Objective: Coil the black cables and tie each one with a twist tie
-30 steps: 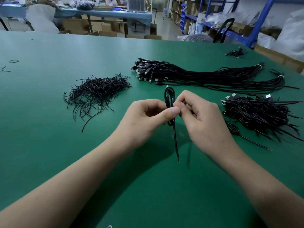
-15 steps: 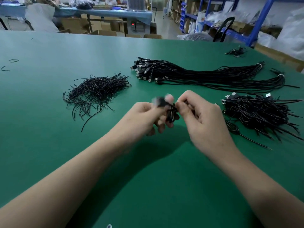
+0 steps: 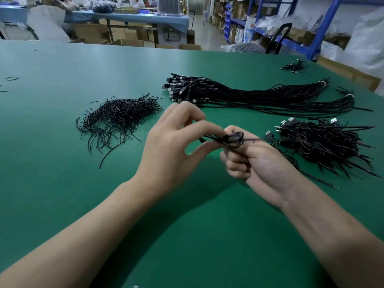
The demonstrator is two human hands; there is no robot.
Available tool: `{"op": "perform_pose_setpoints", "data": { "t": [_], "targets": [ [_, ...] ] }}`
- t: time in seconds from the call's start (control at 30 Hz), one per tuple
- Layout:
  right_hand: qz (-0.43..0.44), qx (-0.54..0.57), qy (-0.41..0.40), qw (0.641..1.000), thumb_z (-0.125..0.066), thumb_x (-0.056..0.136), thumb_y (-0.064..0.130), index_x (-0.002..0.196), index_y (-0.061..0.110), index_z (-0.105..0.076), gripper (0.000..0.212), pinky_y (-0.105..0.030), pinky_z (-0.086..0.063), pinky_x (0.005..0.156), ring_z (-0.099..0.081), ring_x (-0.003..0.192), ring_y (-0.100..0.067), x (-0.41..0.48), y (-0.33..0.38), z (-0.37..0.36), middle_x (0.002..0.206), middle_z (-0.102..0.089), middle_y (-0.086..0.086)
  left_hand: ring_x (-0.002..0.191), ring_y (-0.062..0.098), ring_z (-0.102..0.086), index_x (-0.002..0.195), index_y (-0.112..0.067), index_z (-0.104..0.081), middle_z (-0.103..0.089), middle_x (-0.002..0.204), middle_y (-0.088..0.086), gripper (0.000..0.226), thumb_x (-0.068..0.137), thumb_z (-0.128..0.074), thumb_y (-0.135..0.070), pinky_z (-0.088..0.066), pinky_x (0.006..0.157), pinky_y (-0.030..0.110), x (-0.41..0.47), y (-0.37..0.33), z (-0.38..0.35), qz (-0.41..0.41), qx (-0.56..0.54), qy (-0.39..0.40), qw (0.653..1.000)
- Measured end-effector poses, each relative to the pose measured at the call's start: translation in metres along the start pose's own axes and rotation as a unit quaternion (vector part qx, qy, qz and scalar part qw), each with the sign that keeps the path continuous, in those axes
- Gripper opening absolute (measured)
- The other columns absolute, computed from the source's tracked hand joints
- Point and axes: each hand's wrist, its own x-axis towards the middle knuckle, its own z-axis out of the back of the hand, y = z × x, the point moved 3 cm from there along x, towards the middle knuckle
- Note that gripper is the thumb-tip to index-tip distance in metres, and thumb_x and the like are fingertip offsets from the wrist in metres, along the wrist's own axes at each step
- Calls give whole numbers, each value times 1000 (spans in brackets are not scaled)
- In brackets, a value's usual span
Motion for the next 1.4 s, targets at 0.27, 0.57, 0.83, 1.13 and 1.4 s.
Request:
{"op": "perform_pose_setpoints", "data": {
  "t": [0.27,0.57,0.83,1.13,1.4],
  "targets": [
    [243,-444,-91,858,-51,101,28,81,15,-55,24,-40,-34,54,-42,59,-26,-6,15,-5,64,-52,-11,60,16,-43,81,-14,-75,-61,67,1,46,86,-65,-58,-32,51,23,-17,18,-22,404,-361,173,822],
    [-2,-32,-34,999,-47,105,15,78,21,-55,29,-22,-11,44,-17,50,-8,2,-4,0,55,-24,10,71,-4,-59,92,-18,-76,-66,81,-13,14,83,-83,-26,-37,65,7,-7,3,-8,125,-107,52,985],
    [91,-303,-138,939,-51,100,47,88,26,-61,26,-23,-37,59,-49,63,-5,-1,8,-4,68,-55,13,82,21,-74,91,-22,-77,-77,85,-2,10,82,-82,-24,-59,75,47,-15,16,-18,314,-299,50,900],
    [155,-493,-227,826,-73,90,33,77,20,-71,18,-27,-47,60,-60,61,-5,2,51,24,66,-69,6,93,12,-76,114,-21,-73,-79,100,-3,20,95,-70,-17,-57,71,24,-22,11,-30,345,-369,138,852],
    [-40,-792,-331,512,-68,94,37,79,13,-71,28,-27,-35,53,-59,65,-30,3,88,96,70,-64,-6,91,7,-73,109,-29,-74,-78,93,-9,14,97,-67,-26,-57,86,36,-28,12,-34,320,-294,208,876]
  ]
}}
